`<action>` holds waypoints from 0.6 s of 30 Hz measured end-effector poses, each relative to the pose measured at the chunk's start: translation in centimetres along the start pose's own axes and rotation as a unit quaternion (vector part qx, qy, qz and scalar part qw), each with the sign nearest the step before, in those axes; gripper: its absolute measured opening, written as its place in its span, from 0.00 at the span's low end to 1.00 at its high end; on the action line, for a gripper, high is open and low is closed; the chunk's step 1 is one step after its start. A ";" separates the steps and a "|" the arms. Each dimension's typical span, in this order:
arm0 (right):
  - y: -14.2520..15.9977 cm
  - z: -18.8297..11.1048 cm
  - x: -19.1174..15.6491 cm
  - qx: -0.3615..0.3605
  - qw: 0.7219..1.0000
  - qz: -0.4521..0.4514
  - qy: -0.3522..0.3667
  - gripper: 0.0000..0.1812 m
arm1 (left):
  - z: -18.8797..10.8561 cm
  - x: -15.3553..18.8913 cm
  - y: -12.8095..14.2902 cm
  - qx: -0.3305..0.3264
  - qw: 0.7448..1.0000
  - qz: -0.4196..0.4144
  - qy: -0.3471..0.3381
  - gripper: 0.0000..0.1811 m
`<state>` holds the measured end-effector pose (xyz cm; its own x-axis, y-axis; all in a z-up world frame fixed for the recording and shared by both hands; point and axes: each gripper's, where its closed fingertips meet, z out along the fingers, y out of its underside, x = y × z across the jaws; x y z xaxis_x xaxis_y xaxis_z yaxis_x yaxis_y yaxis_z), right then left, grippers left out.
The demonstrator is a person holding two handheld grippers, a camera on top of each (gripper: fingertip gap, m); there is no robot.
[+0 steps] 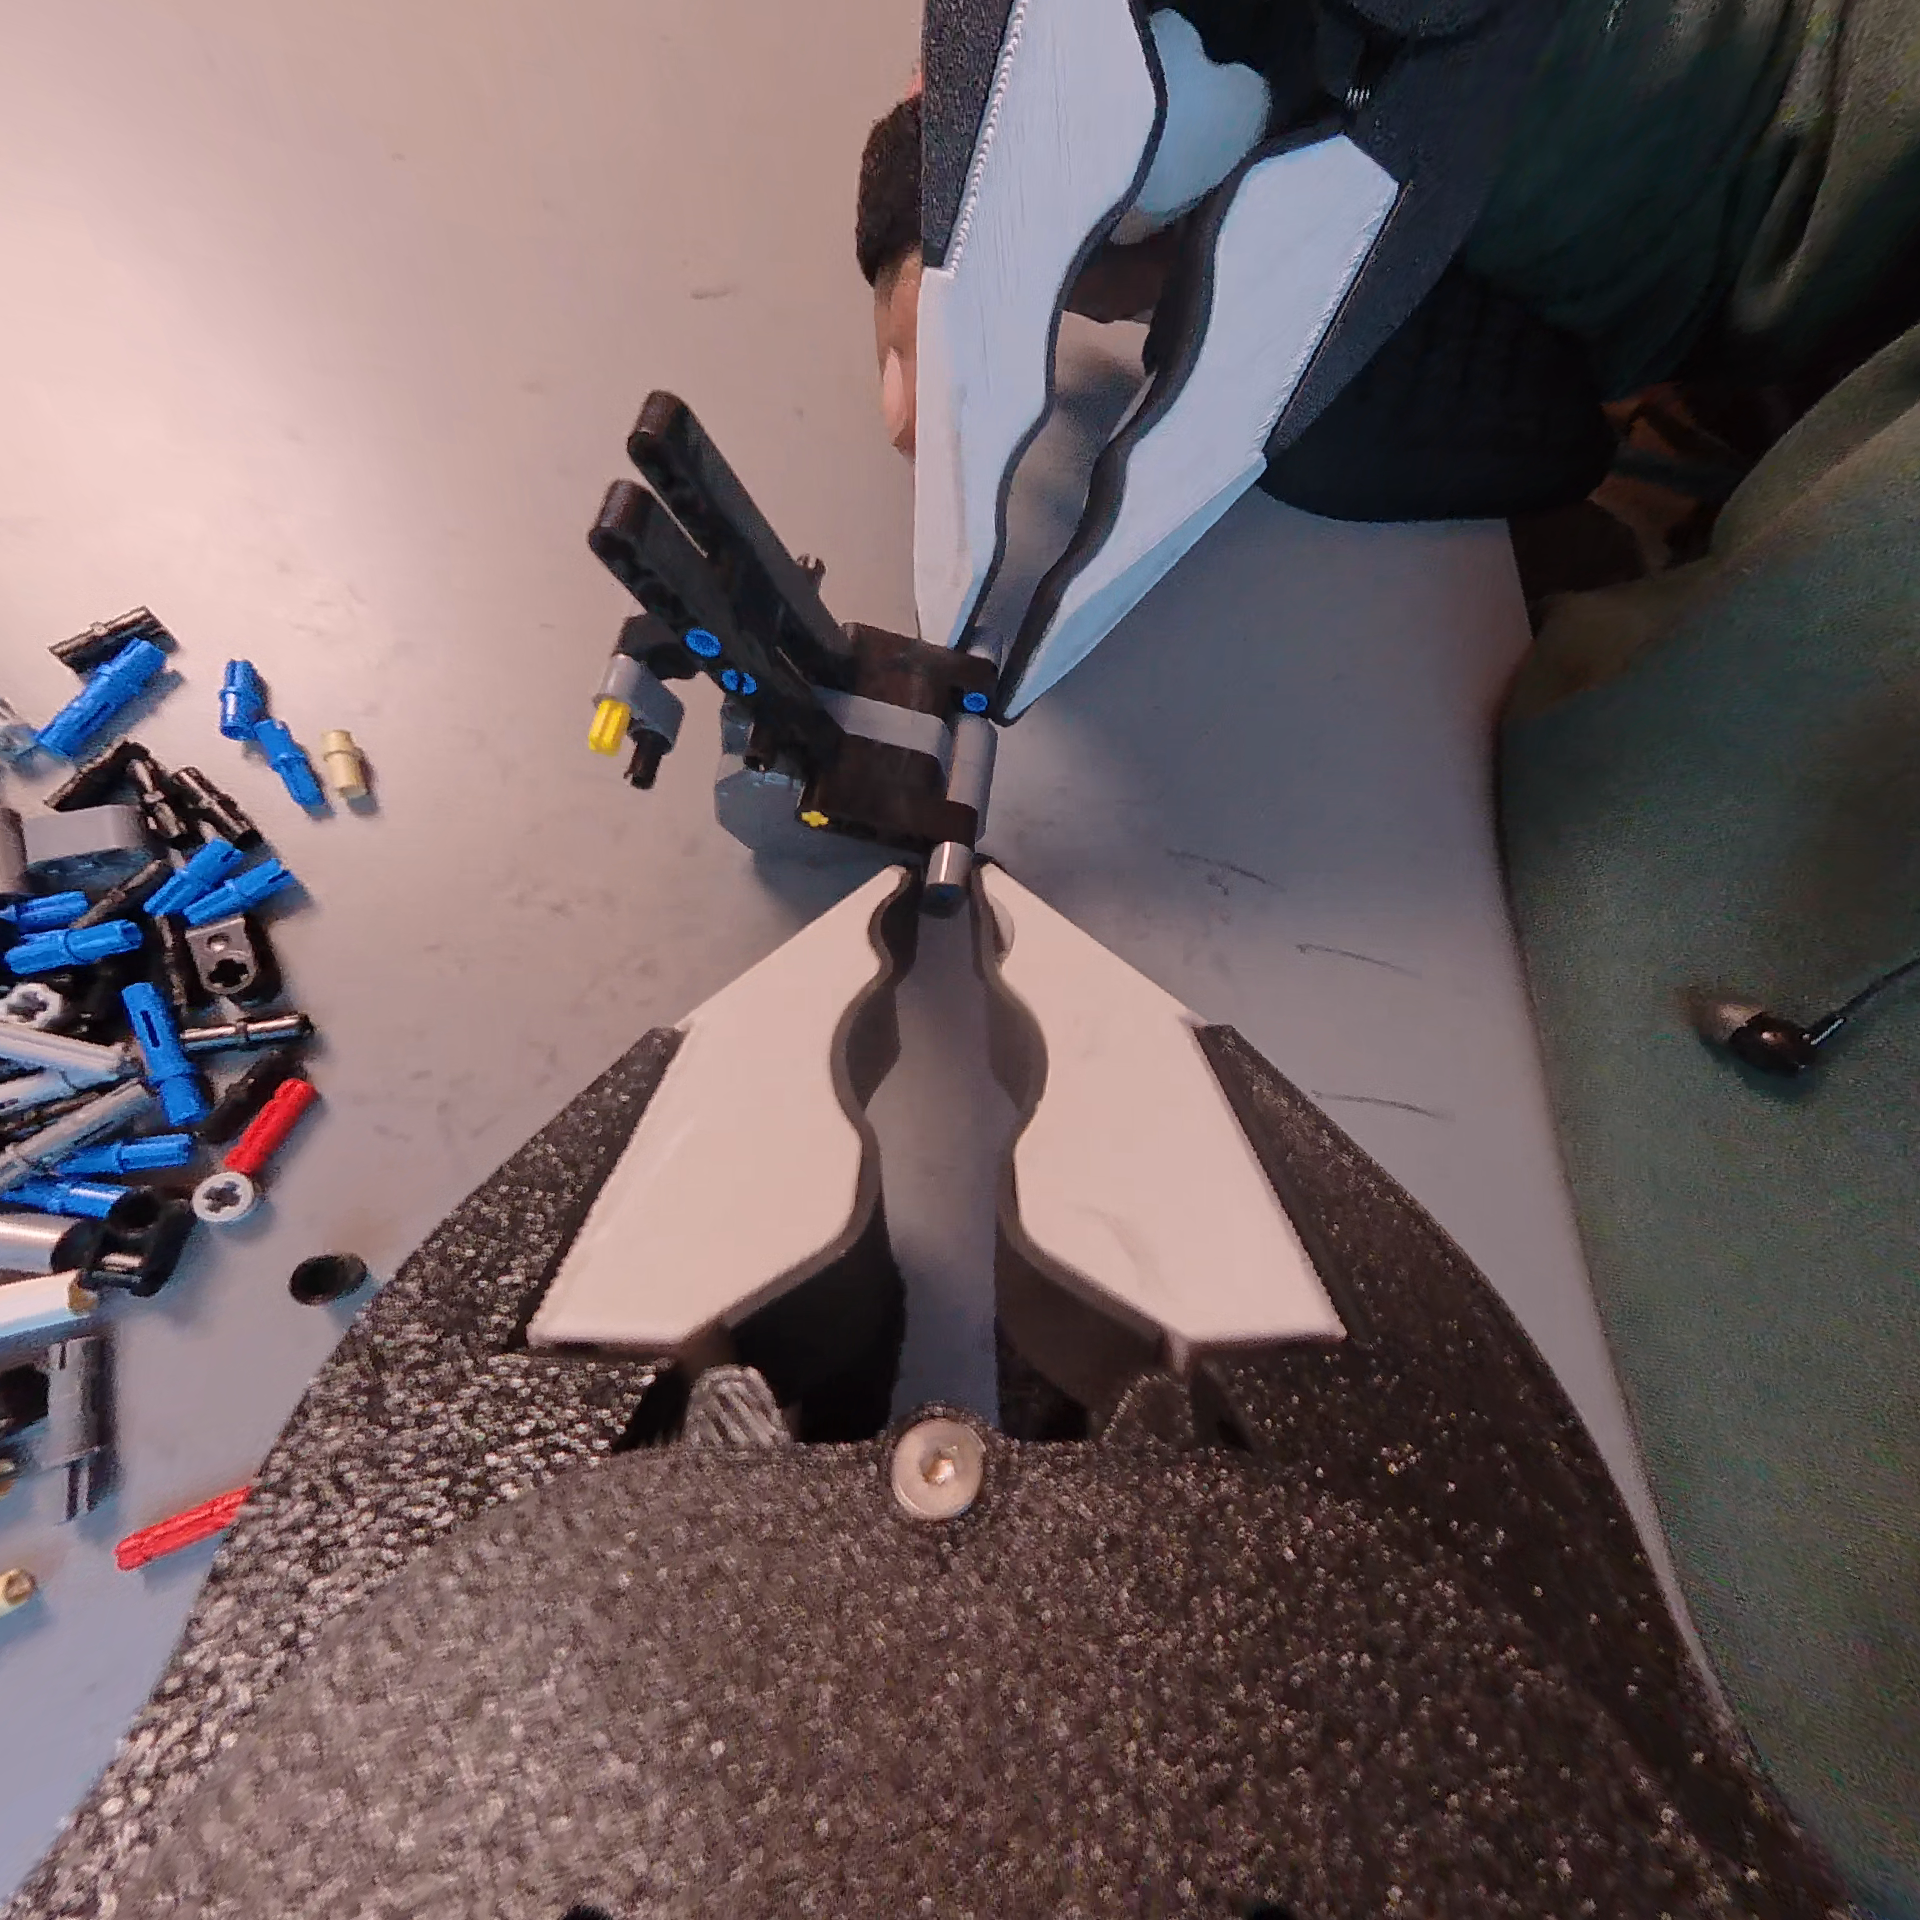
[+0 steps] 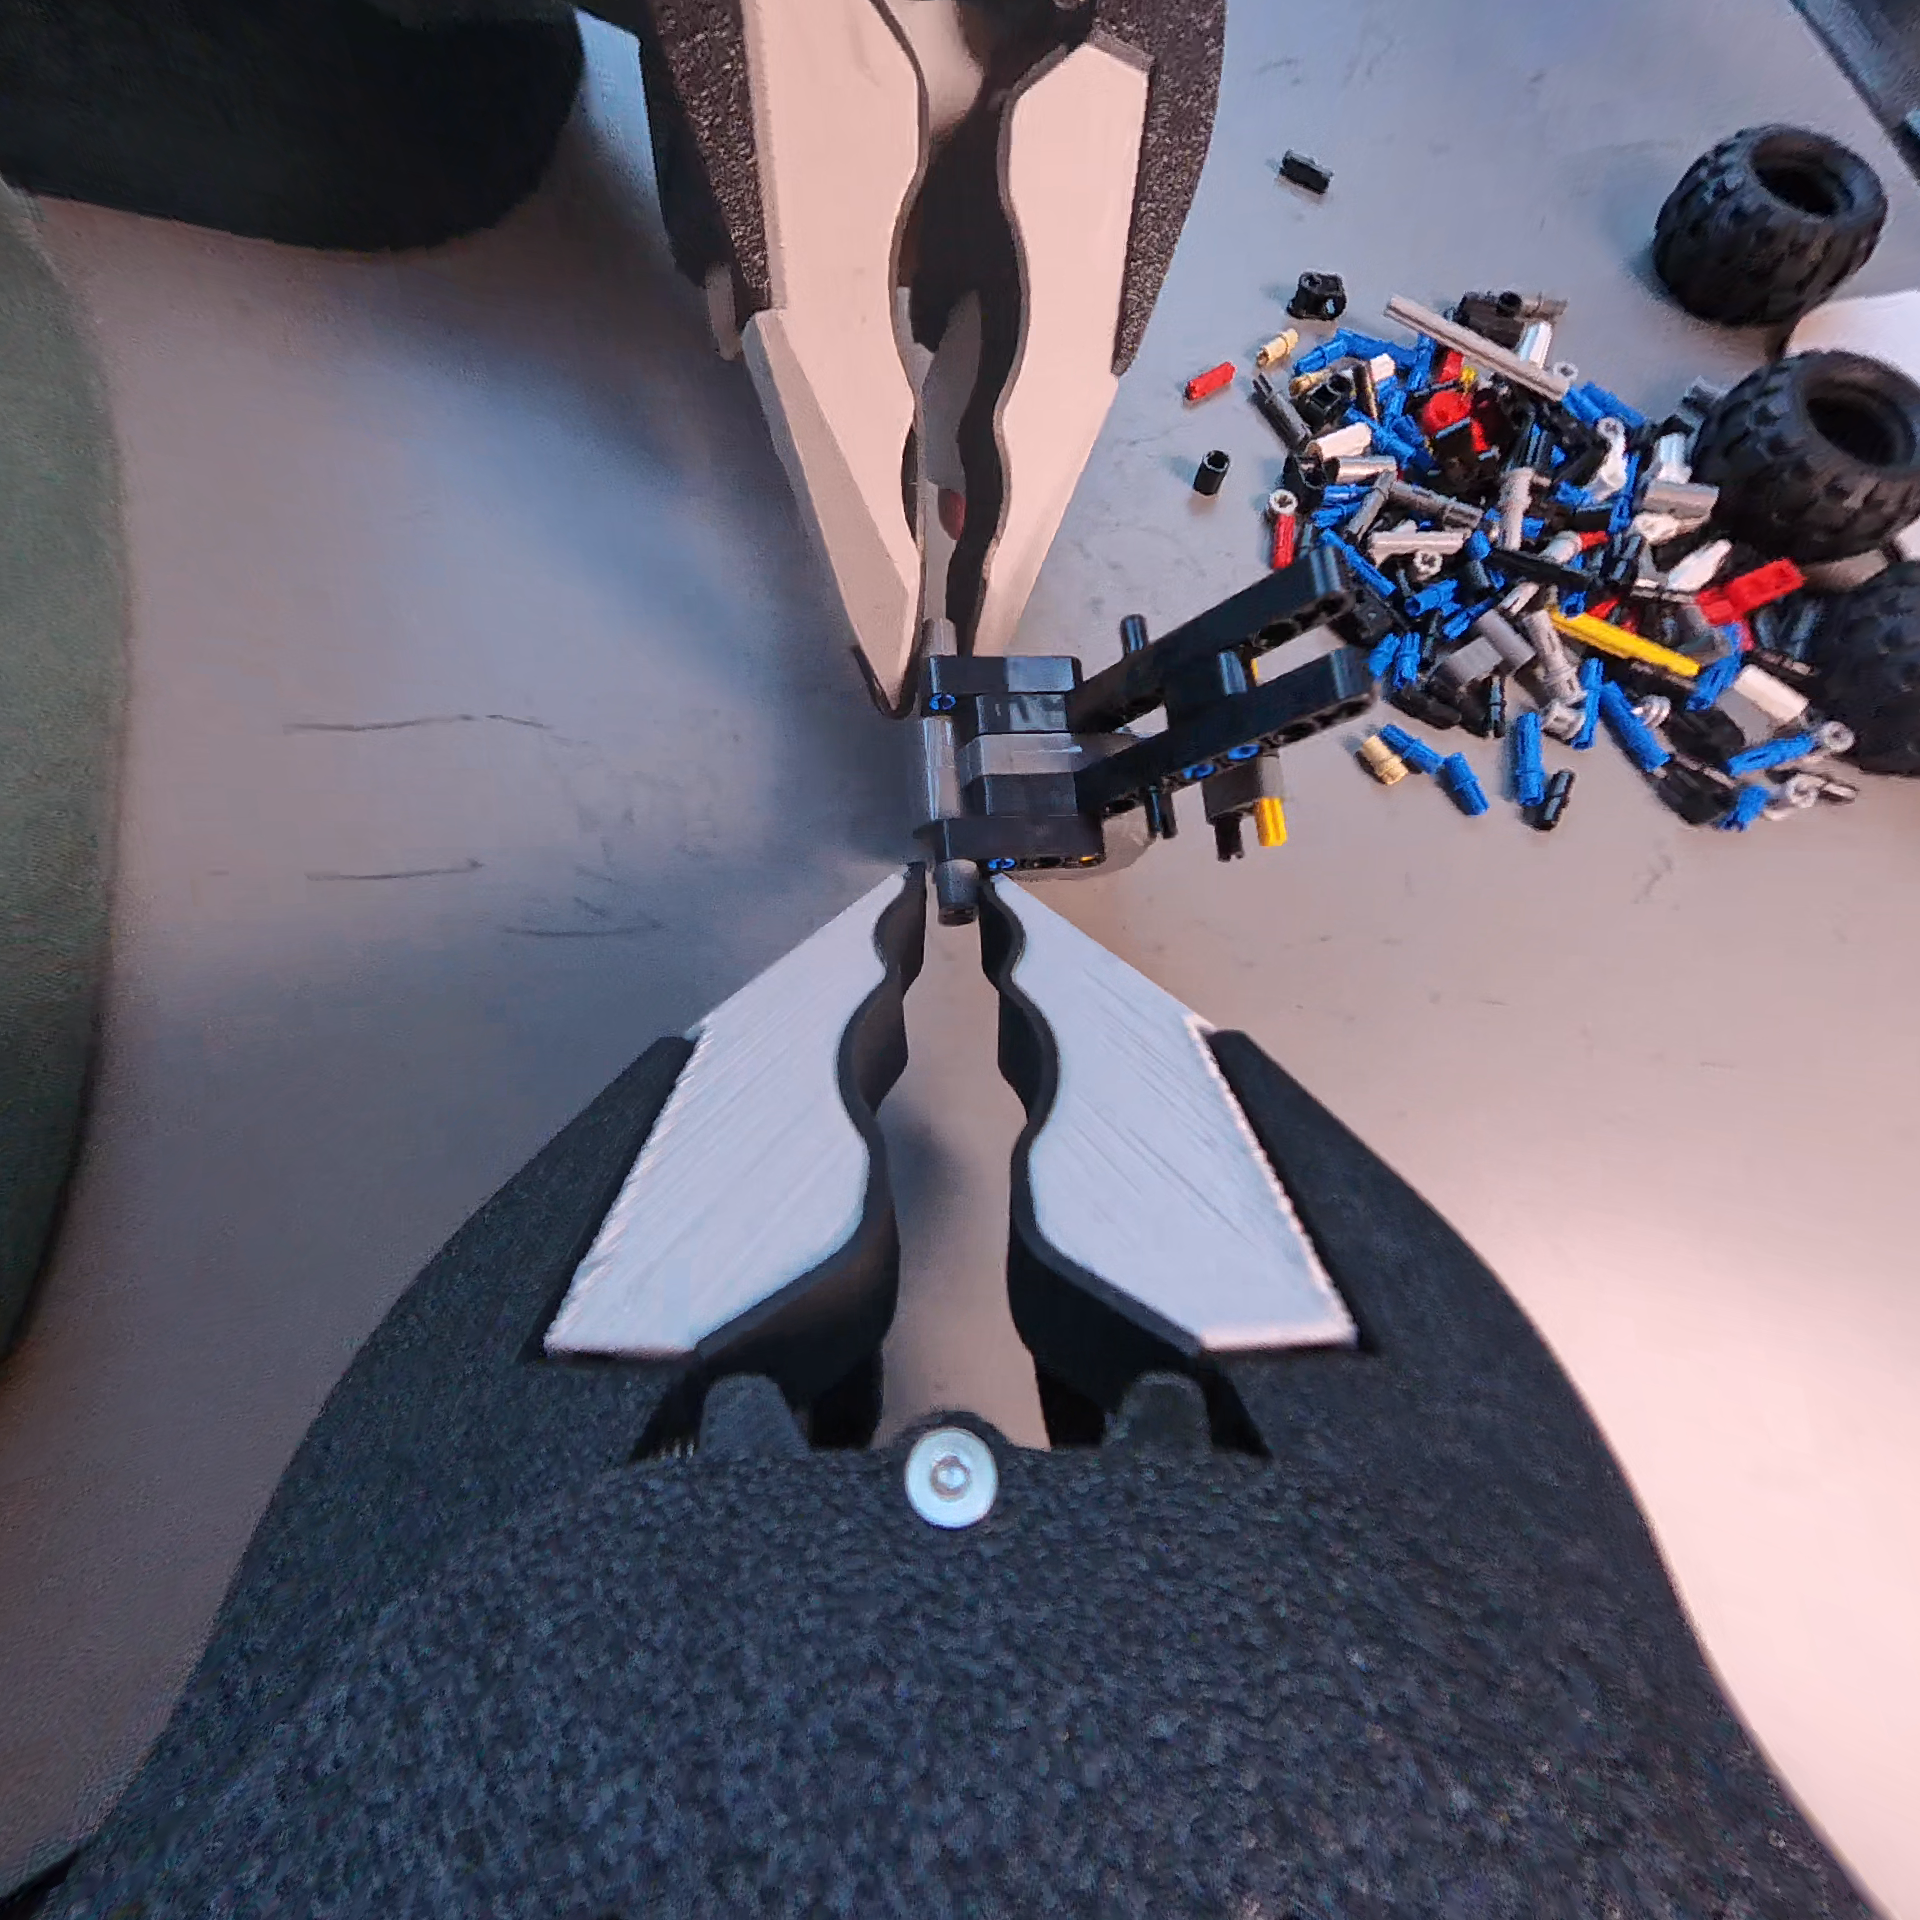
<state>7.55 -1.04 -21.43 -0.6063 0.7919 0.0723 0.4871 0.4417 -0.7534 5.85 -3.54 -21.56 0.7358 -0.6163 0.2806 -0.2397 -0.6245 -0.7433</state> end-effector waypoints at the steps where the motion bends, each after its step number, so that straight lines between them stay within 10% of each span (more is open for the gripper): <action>1: 0.1 0.1 0.1 0.000 1.000 -0.027 0.010 0.04 | 0.1 0.0 0.1 -0.003 1.000 0.012 -0.005 0.04; 18: 2.0 -1.8 0.8 0.011 0.998 -0.045 -0.038 0.03 | 0.0 -1.0 2.2 -0.037 0.996 0.068 -0.051 0.04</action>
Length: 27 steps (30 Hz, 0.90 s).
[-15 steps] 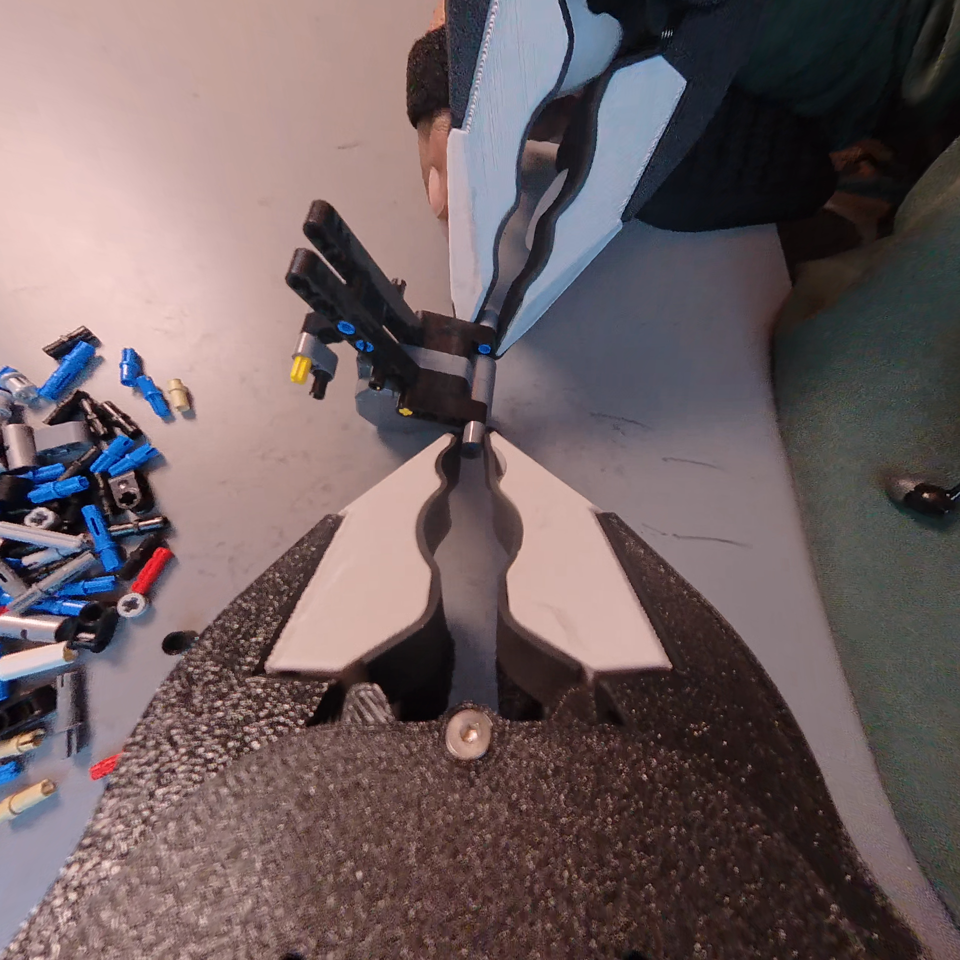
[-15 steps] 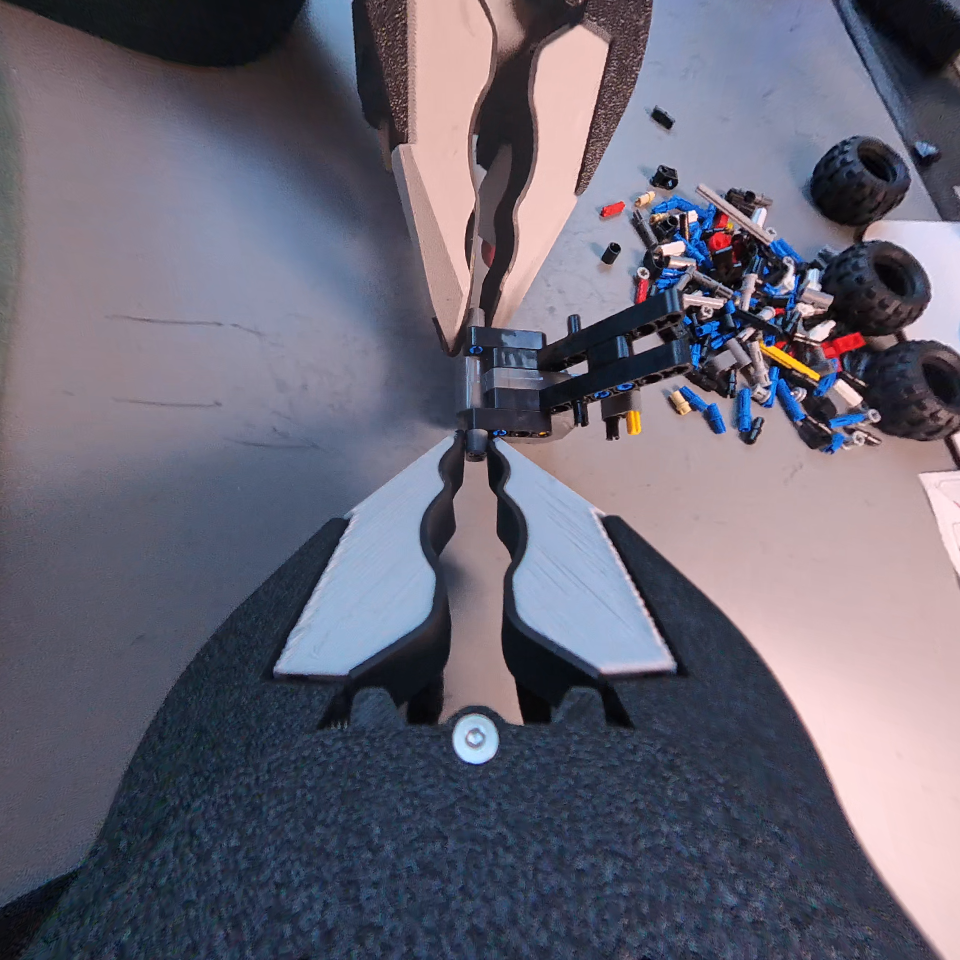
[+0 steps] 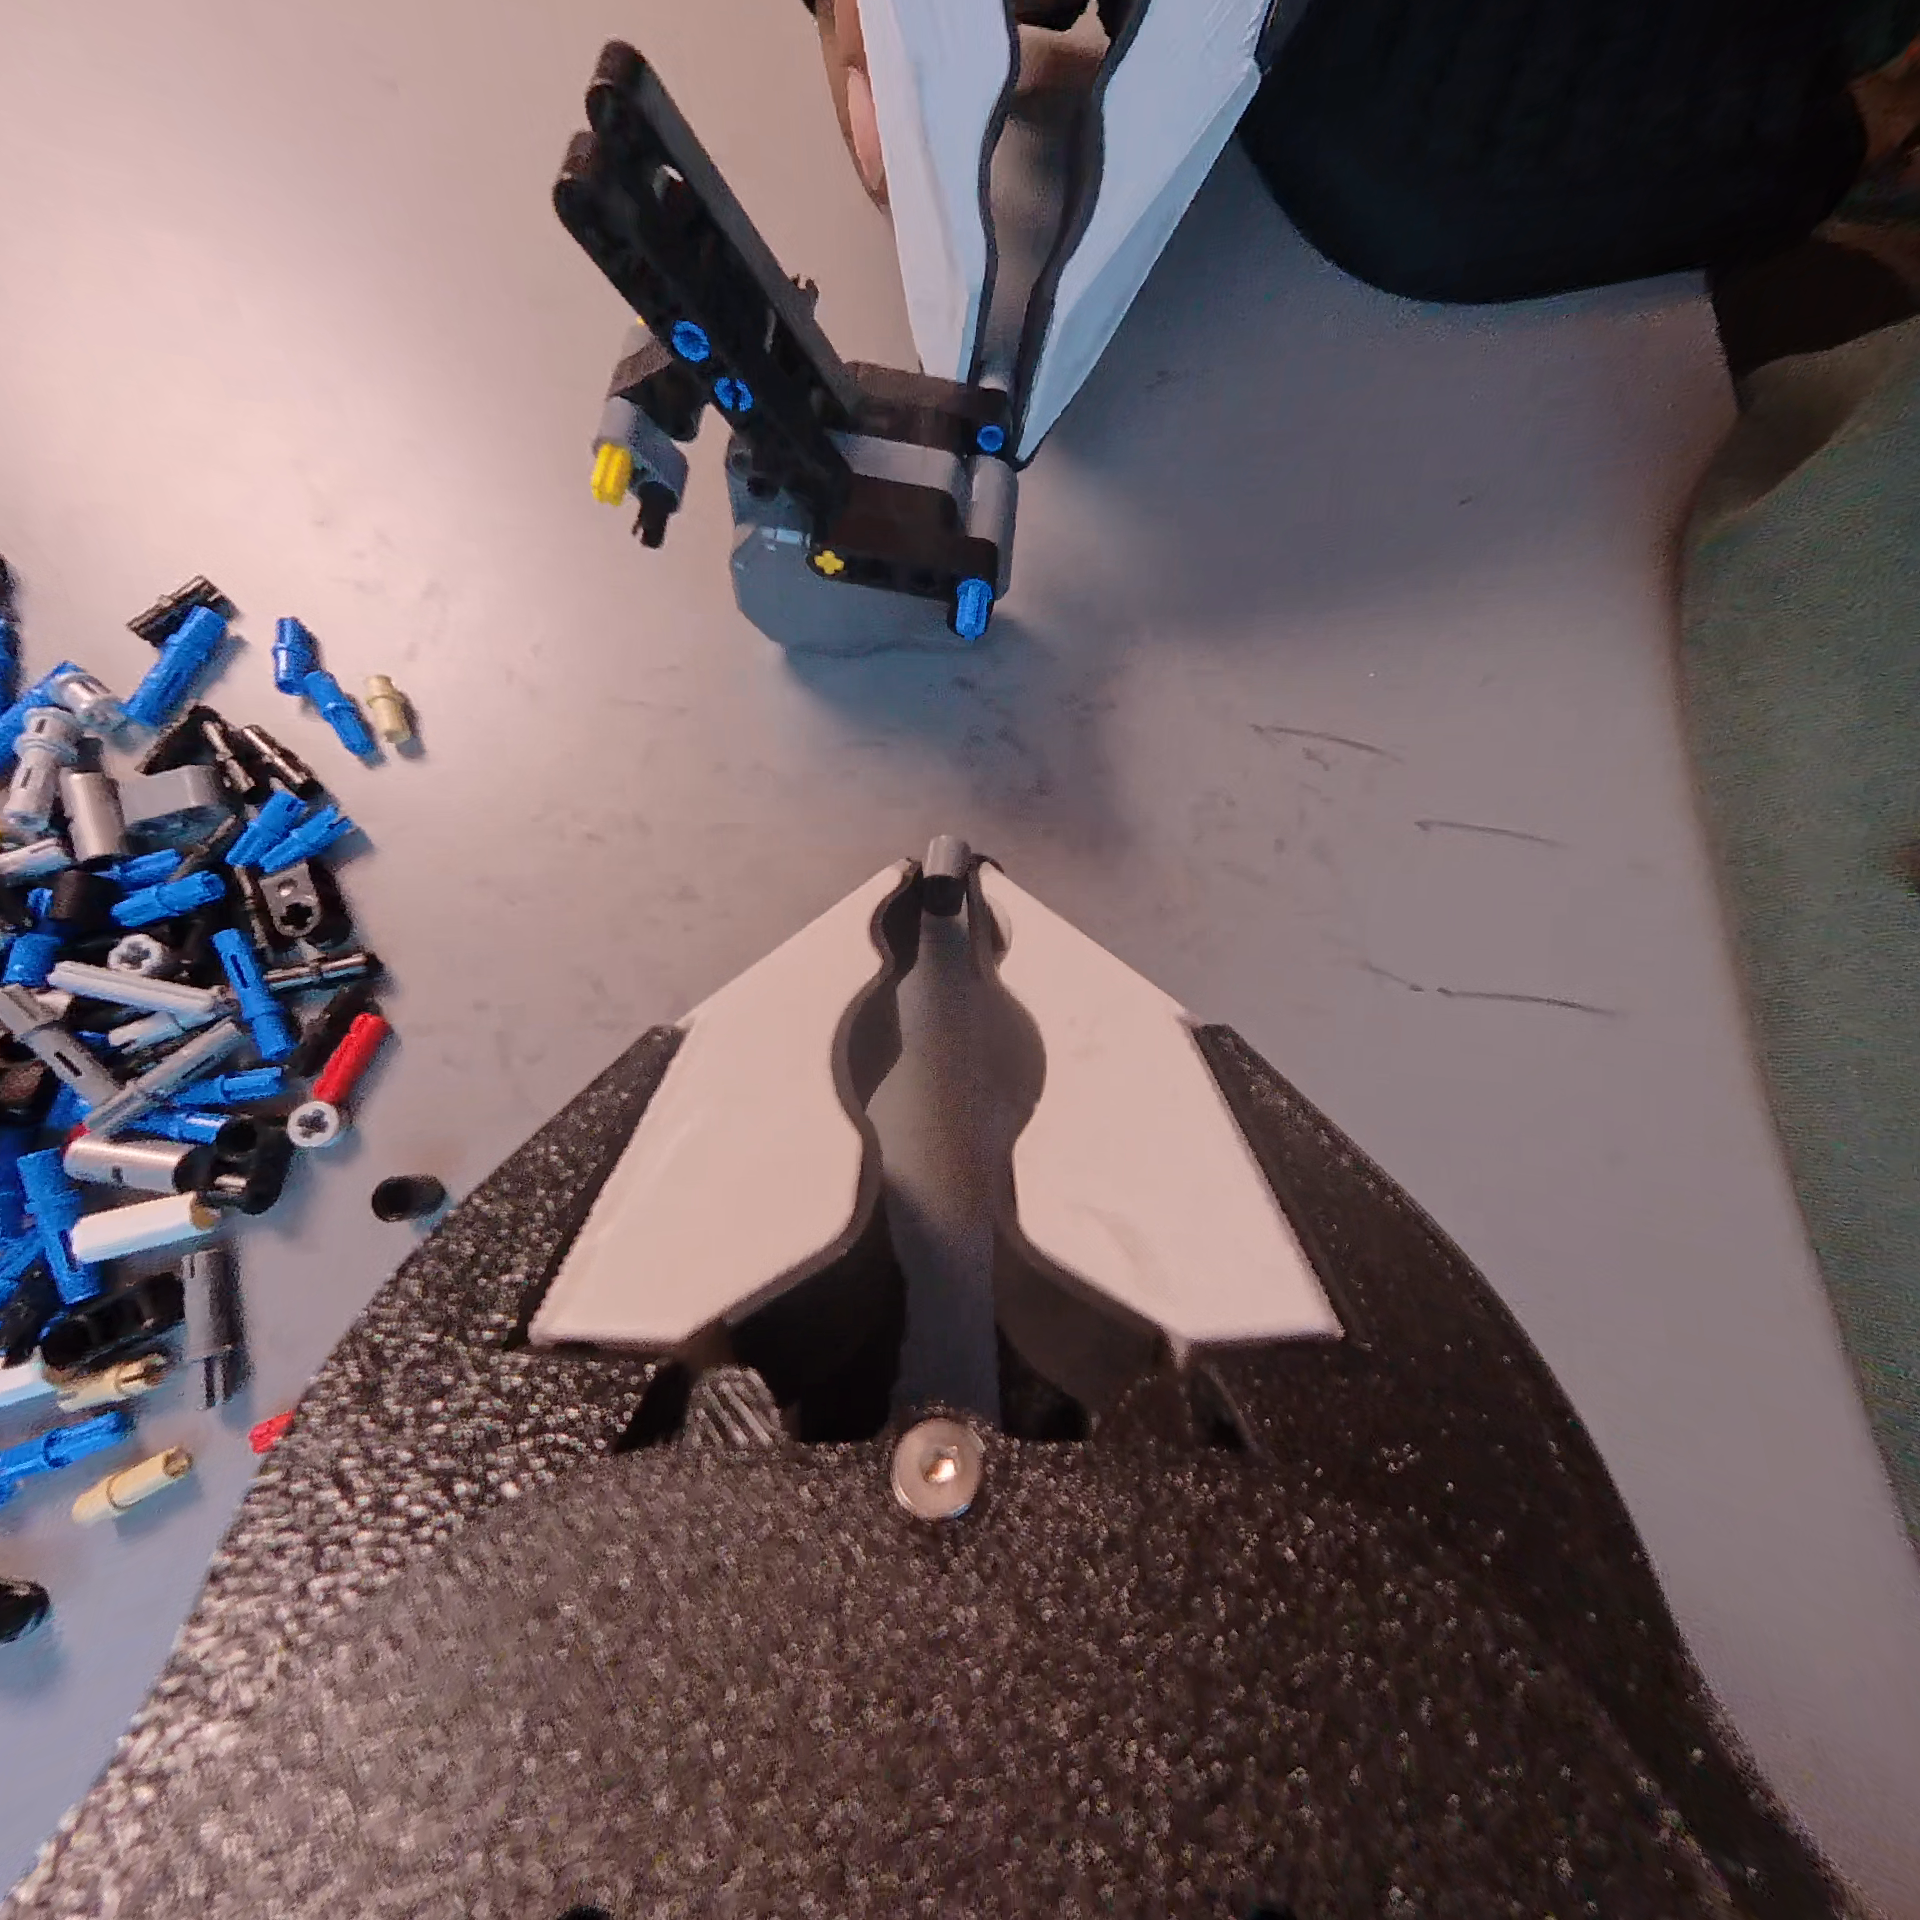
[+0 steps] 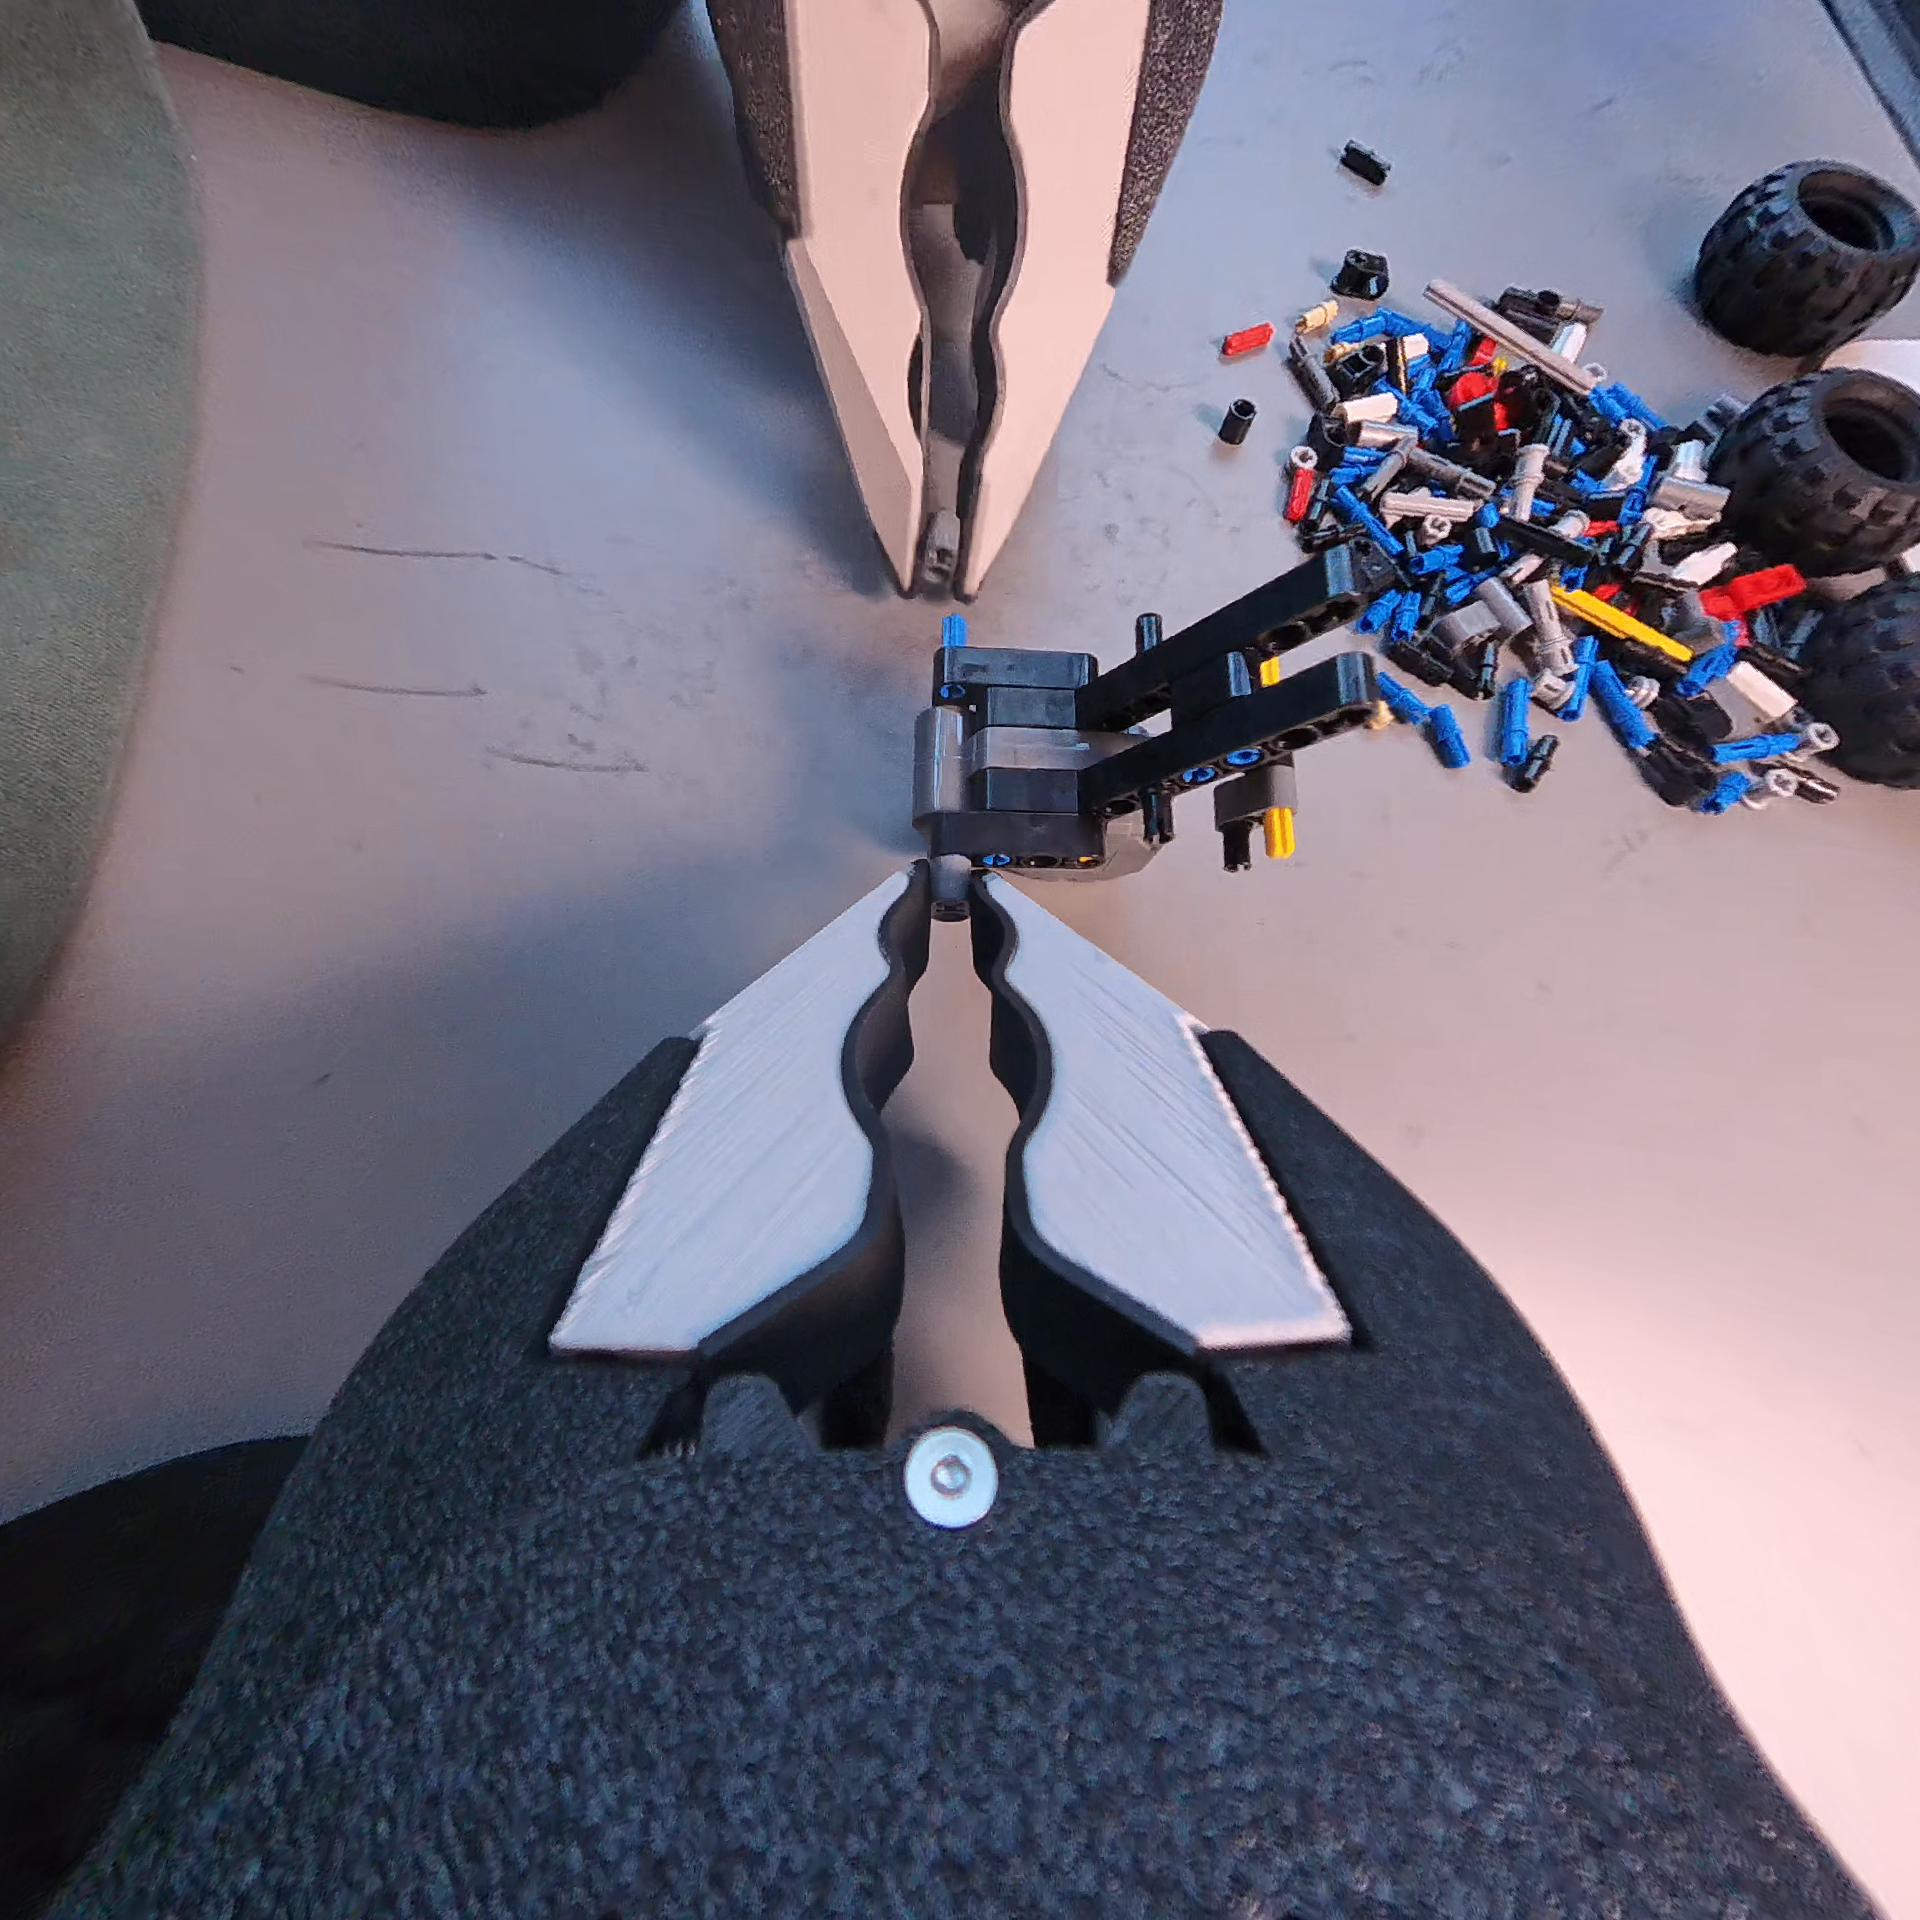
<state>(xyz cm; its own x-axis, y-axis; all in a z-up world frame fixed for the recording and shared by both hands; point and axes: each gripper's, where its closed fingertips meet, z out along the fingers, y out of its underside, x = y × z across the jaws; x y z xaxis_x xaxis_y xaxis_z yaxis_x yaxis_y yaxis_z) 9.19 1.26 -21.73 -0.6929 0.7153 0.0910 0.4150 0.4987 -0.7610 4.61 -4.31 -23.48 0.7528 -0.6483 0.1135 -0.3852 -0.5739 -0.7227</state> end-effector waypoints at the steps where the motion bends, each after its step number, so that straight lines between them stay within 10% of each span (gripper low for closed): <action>1: 0.0 0.0 0.0 0.002 1.000 0.001 0.000 0.03 | 0.0 0.3 -0.1 0.003 1.000 0.001 0.005 0.05; 13: -2.5 1.6 -1.8 0.020 0.999 -0.045 0.008 0.03 | 1.3 1.5 -2.7 0.041 0.994 -0.102 0.027 0.32; 27: -2.5 1.0 -2.2 0.036 0.999 -0.016 -0.026 0.04 | 1.7 1.8 -2.5 0.019 0.985 -0.163 0.057 0.14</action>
<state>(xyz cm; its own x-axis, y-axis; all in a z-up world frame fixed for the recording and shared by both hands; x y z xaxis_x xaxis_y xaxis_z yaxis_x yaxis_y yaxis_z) 9.10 -1.99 -20.67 -0.7354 0.6722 0.0853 0.3486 0.4833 -0.8030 7.85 -3.22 -22.63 0.7675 -0.4858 0.4183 -0.1110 -0.7433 -0.6597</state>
